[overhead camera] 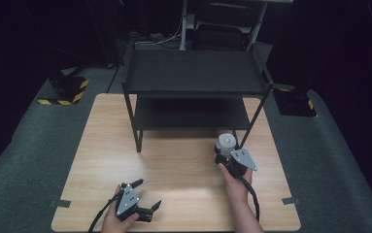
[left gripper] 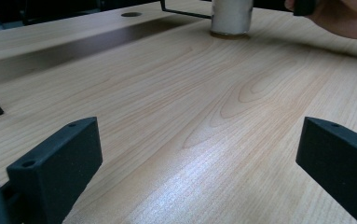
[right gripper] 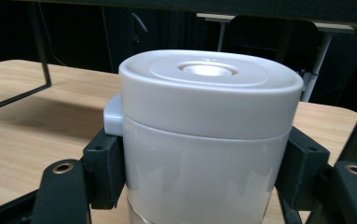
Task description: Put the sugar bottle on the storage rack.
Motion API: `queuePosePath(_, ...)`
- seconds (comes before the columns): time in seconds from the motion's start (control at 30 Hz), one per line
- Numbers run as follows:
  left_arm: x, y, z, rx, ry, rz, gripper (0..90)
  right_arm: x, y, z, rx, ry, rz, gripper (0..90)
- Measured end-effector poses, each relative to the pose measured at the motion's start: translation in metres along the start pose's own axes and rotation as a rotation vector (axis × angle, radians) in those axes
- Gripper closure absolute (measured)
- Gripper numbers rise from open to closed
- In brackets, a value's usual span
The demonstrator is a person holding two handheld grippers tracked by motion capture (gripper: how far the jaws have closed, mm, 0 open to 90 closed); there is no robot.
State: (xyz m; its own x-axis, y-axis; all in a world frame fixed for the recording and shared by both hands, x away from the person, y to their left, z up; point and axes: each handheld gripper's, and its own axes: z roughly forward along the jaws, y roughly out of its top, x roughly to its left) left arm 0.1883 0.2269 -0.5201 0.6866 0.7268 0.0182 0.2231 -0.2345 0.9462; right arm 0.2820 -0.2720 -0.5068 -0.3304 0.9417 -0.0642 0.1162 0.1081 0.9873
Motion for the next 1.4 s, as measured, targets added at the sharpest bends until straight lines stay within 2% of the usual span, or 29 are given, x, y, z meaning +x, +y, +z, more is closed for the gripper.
queuePosePath(0.17, 0.0, 0.0, 0.0, 0.002, 0.003, 0.005, 0.6, 0.005, 0.002, -0.019, -0.012, 0.026, 0.0, 30.5)
queuePosePath(0.4, -0.001, 0.0, 0.0, 0.002, 0.003, 0.004, 0.5, 0.009, 0.007, -0.035, -0.028, 0.04, -0.01, 30.5)
queuePosePath(0.6, -0.001, 0.0, 0.0, 0.002, 0.004, 0.004, 0.5, 0.014, 0.024, -0.049, -0.044, 0.055, 0.003, 30.5)
queuePosePath(0.77, 0.0, 0.0, 0.0, 0.002, 0.002, 0.005, 0.5, 0.014, 0.042, -0.051, -0.033, 0.066, 0.024, 30.5)
queuePosePath(1.0, 0.0, 0.0, 0.0, 0.002, 0.0, 0.003, 0.5, 0.015, 0.07, -0.051, -0.056, 0.067, 0.036, 30.5)
queuePosePath(1.4, 0.001, 0.0, 0.0, -0.001, -0.005, 0.003, 0.5, 0.019, 0.119, -0.035, -0.087, 0.076, 0.037, 30.5)
